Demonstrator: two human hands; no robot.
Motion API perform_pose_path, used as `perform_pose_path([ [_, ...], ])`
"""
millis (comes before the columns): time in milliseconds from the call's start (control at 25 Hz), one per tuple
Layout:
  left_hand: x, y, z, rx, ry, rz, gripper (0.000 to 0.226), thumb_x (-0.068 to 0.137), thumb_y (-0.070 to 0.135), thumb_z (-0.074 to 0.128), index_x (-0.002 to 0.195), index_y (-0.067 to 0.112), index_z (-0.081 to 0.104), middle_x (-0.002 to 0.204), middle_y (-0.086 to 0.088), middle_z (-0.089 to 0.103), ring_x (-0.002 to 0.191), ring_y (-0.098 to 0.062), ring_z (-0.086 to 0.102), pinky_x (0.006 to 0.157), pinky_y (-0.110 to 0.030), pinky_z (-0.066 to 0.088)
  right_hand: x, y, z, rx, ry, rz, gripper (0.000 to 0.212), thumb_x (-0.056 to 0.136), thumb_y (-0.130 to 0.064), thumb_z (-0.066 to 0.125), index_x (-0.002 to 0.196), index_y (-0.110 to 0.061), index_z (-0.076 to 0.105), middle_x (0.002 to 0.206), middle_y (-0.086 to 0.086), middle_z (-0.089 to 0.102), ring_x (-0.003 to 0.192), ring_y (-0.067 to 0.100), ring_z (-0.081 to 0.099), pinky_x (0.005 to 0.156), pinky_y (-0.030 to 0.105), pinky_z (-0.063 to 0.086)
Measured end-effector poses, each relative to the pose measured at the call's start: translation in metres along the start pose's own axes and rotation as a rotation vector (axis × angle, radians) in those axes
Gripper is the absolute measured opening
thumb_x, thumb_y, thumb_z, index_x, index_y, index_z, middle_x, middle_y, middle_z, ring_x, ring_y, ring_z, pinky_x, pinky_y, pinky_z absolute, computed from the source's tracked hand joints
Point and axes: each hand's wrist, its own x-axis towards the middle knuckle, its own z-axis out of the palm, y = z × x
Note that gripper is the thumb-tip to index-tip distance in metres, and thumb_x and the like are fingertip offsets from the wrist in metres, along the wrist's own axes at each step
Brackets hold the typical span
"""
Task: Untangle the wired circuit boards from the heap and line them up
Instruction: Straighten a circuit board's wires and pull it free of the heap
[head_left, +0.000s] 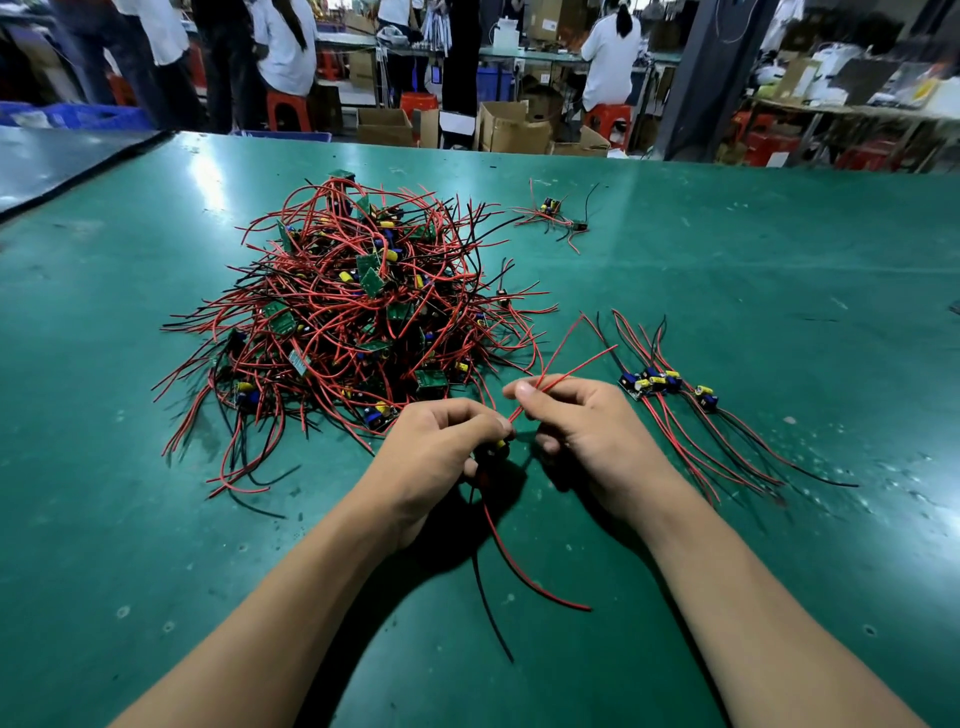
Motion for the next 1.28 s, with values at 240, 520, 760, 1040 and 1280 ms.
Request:
perform_pose_path([
  [240,-0.001,0.001,0.001,0.026,-0.025,0.013,0.011,0.087,0.004,0.065,0.078,0.001,0.072,0.063,-0.005,0.061,0.056,-0.013,0.053,0.051,-0.021,0.042,0.016,0.004,-0.015,-0.106,0.324,-0.196,0.016,0.091,-0.028,0.072,0.089,-0.013,0.076,0.047,-0.013,0.049,0.037,0.008,0.039,0.041,0.015,0.027],
  [520,-0.002,0.002,0.0,0.003,-0.044,0.005,0.011,0.087,0.003,0.064,0.078,0.001,0.071,0.062,-0.007,0.061,0.054,-0.016,0.055,0.05,-0.021,0.047,0.019,-0.001,-0.019,0.064,0.407,-0.188,0.024,0.094,-0.027,0.069,0.073,-0.016,0.071,0.054,-0.008,0.051,0.036,0.008,0.037,0.038,0.016,0.026],
  [760,-0.003,0.003,0.0,-0.006,-0.048,0.0,0.01,0.087,0.002,0.064,0.08,-0.001,0.071,0.062,-0.007,0.062,0.054,-0.016,0.055,0.05,-0.021,0.046,0.016,-0.006,-0.021,0.173,0.338,-0.127,0.035,0.102,-0.027,0.056,0.074,-0.013,0.072,0.06,-0.006,0.052,0.037,0.009,0.034,0.038,0.019,0.026],
  [1040,-0.005,0.006,-0.002,-0.006,-0.049,-0.008,0.012,0.087,0.001,0.063,0.078,0.0,0.07,0.064,-0.008,0.062,0.052,-0.015,0.055,0.049,-0.02,0.046,0.018,-0.002,-0.026,-0.1,0.374,-0.25,0.032,0.1,-0.032,0.059,0.077,-0.019,0.077,0.063,-0.009,0.057,0.04,0.011,0.037,0.041,0.019,0.03],
  [1280,-0.003,0.005,-0.002,-0.061,-0.043,-0.032,0.016,0.087,-0.002,0.062,0.073,0.002,0.069,0.061,-0.008,0.061,0.05,-0.014,0.054,0.046,-0.021,0.045,0.015,-0.004,-0.024,-0.035,0.325,-0.168,0.036,0.101,-0.032,0.058,0.072,-0.021,0.077,0.063,-0.007,0.055,0.038,0.009,0.036,0.039,0.017,0.027],
])
